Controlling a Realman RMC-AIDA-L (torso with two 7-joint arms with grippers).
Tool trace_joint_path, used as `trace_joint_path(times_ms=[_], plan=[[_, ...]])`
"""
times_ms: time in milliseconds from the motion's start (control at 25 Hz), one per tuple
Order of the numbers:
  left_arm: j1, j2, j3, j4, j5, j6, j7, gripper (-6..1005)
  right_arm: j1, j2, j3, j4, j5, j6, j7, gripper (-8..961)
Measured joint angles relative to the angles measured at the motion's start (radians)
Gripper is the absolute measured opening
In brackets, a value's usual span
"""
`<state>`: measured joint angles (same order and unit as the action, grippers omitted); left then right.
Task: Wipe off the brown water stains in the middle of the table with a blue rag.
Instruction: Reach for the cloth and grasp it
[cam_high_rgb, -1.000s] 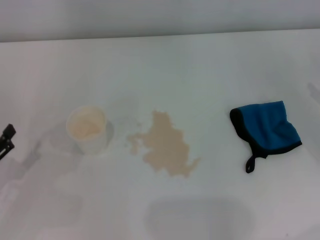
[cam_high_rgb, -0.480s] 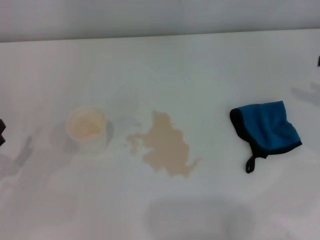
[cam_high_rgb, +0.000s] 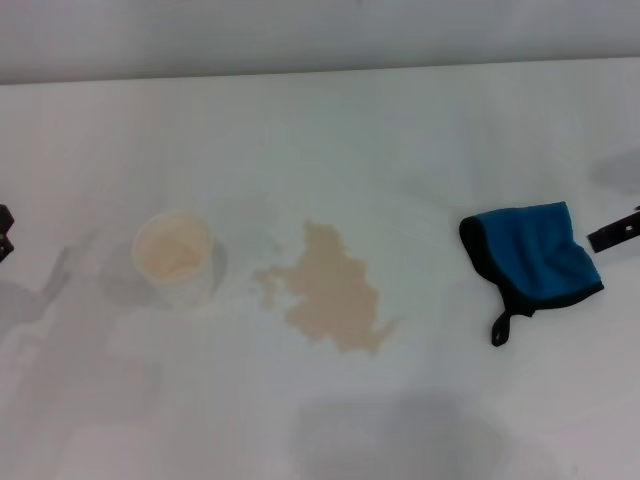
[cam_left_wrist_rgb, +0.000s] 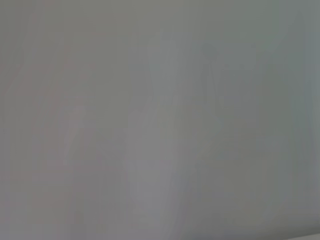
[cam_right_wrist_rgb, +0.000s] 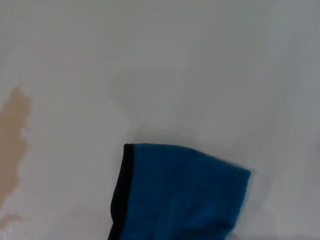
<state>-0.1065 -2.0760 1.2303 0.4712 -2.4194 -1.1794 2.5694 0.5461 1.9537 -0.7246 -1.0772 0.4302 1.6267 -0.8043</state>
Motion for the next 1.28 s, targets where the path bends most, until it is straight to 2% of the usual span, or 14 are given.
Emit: trace_joint_path(times_ms=[80, 160, 360, 720, 920, 1280], plan=[[-0.006, 0.001, -0.002, -0.006, -0.004, 0.006, 0.002, 881, 0.014, 0.041, -0.01, -0.064, -0.057, 0.017, 0.019, 769], [-0.016, 0.001, -0.008, -0.024, -0.005, 0.007, 0.007, 881, 0.021, 0.059, -0.067, -0.106, -0.08, 0.03, 0.061, 769], [-0.023, -0.001, -0.036, -0.047, -0.006, -0.013, 0.022, 881, 0.018, 0.057, -0.257, -0.163, -0.068, 0.035, 0.186, 768], [-0.014, -0.001, -0.038, -0.05, -0.02, -0.027, 0.025, 881, 0.043, 0.058, -0.413, -0.209, -0.075, 0.059, 0.289, 767], [-0.014, -0.001, -0.039, -0.051, -0.02, -0.037, 0.024, 880, 0.051, 0.061, -0.532, -0.188, -0.069, 0.006, 0.331, 767], [-0.015, 0.0, -0.04, -0.05, -0.02, -0.057, 0.024, 880, 0.074, 0.063, -0.655, -0.075, -0.074, -0.105, 0.373, 766]])
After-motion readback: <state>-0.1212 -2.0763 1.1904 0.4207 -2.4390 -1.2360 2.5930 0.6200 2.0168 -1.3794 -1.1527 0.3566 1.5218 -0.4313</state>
